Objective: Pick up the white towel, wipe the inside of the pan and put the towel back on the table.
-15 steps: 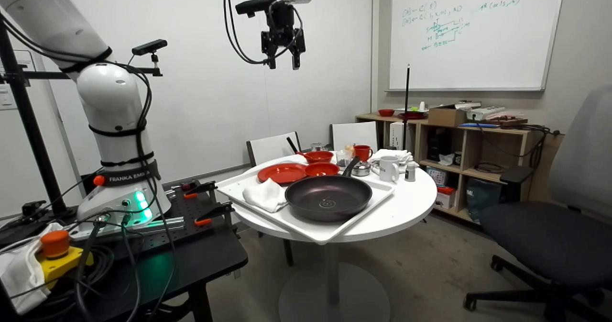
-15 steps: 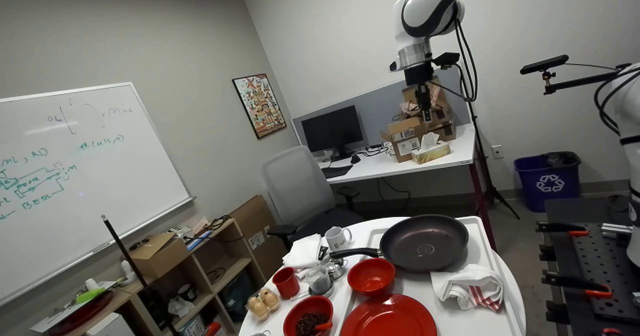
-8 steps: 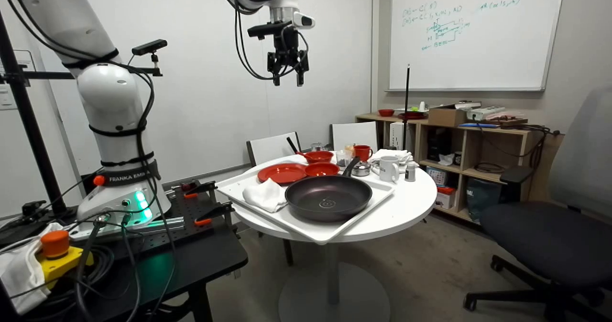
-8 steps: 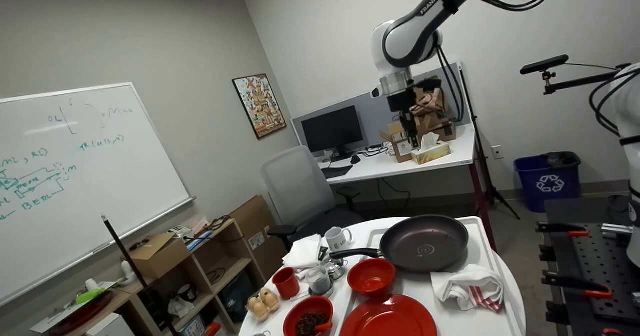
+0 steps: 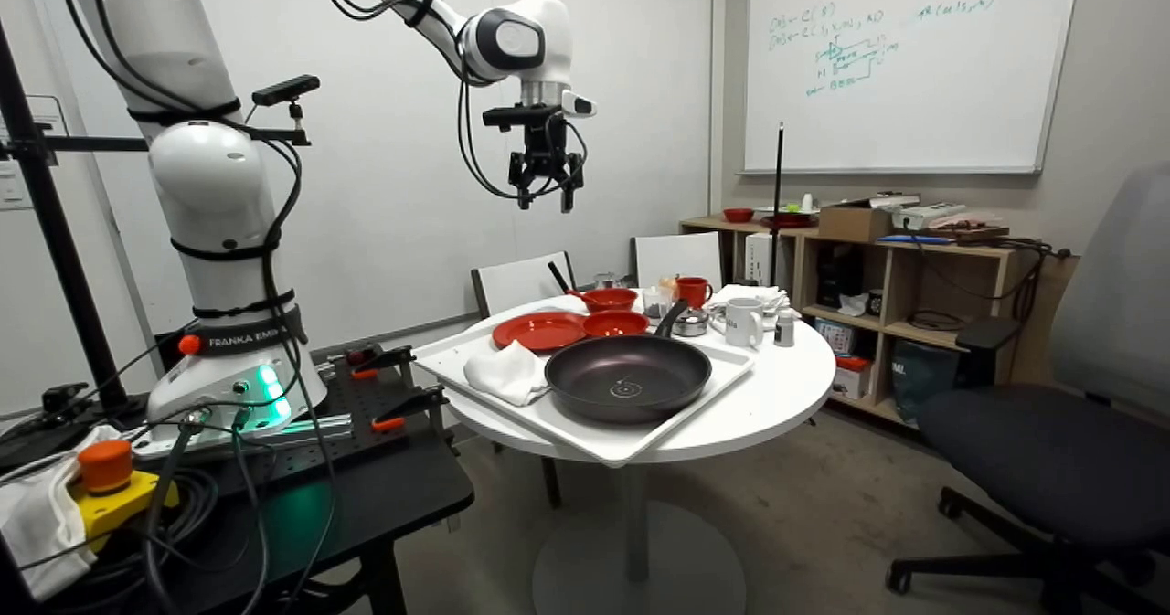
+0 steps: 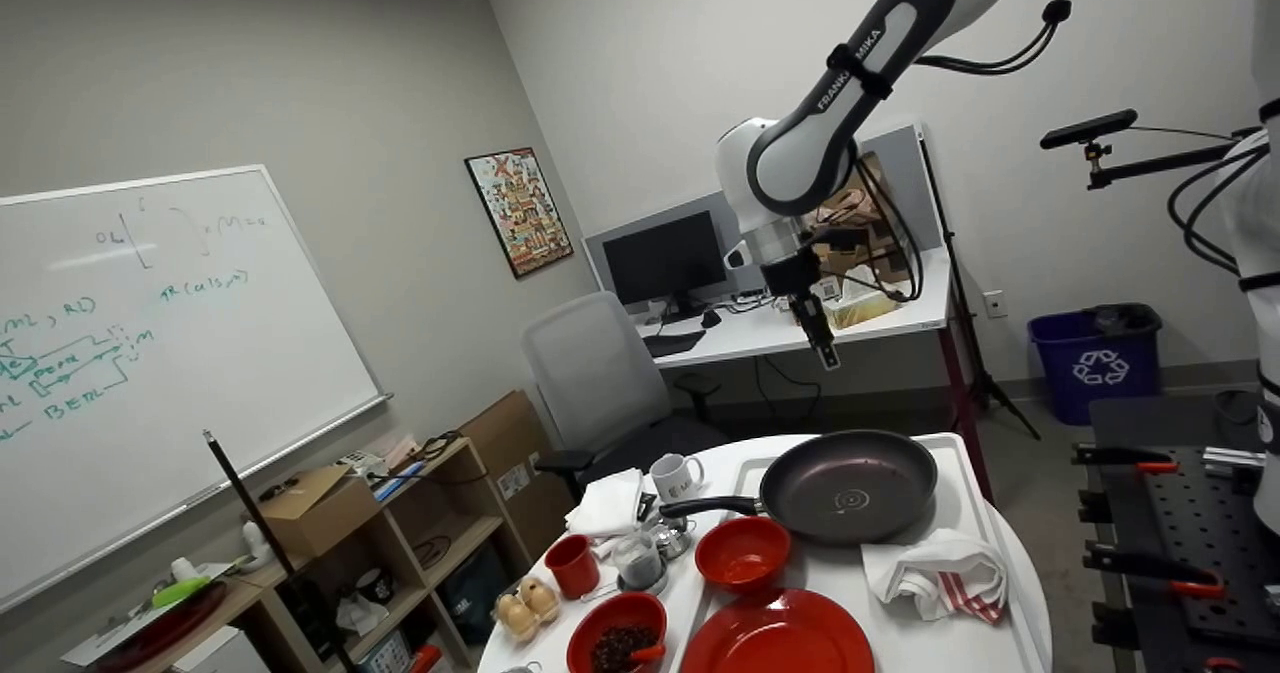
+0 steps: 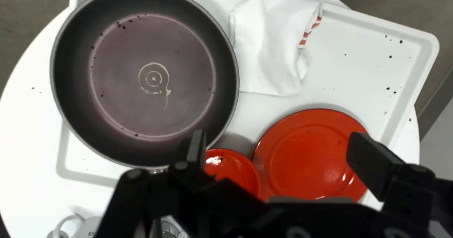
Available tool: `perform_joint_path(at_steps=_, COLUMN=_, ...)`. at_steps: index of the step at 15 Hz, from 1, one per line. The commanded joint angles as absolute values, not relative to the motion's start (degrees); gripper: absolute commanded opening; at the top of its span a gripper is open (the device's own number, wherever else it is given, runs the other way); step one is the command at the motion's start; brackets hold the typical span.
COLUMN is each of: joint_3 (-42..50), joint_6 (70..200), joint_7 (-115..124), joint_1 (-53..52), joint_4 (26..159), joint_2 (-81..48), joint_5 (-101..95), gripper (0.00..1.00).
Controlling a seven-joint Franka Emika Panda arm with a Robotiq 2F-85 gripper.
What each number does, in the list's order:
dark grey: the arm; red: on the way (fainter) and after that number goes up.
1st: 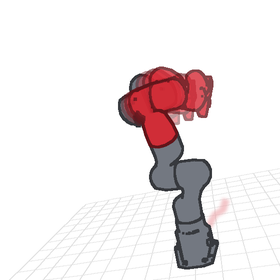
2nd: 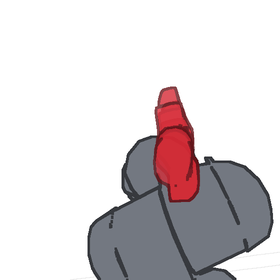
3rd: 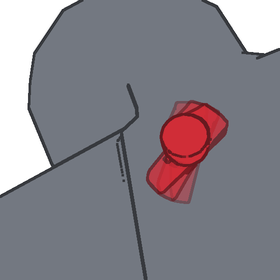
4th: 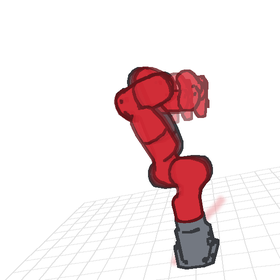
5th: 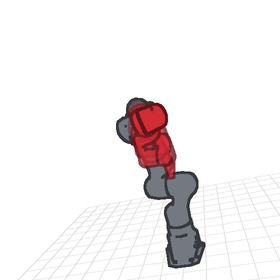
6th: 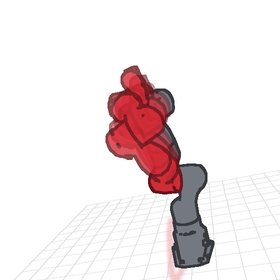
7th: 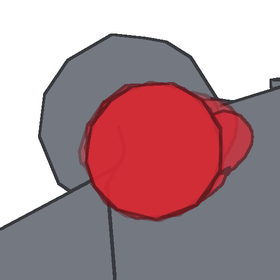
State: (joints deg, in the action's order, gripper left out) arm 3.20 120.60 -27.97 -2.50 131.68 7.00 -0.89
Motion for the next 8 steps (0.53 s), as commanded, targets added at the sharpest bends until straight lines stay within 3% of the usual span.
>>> perform_joint_path(at_steps=1, joint_3=1.81, joint_6=125.11, joint_7=-27.84, joint_1=-2.59, joint_4=134.68, joint_2=5.18, joint_5=0.15, gripper=1.00)
perform_joint_path(at_steps=8, joint_3=-0.05, joint_6=135.56, joint_7=-28.14, joint_1=-2.72, joint_4=142.43, joint_2=1.92, joint_5=1.24, gripper=1.00)
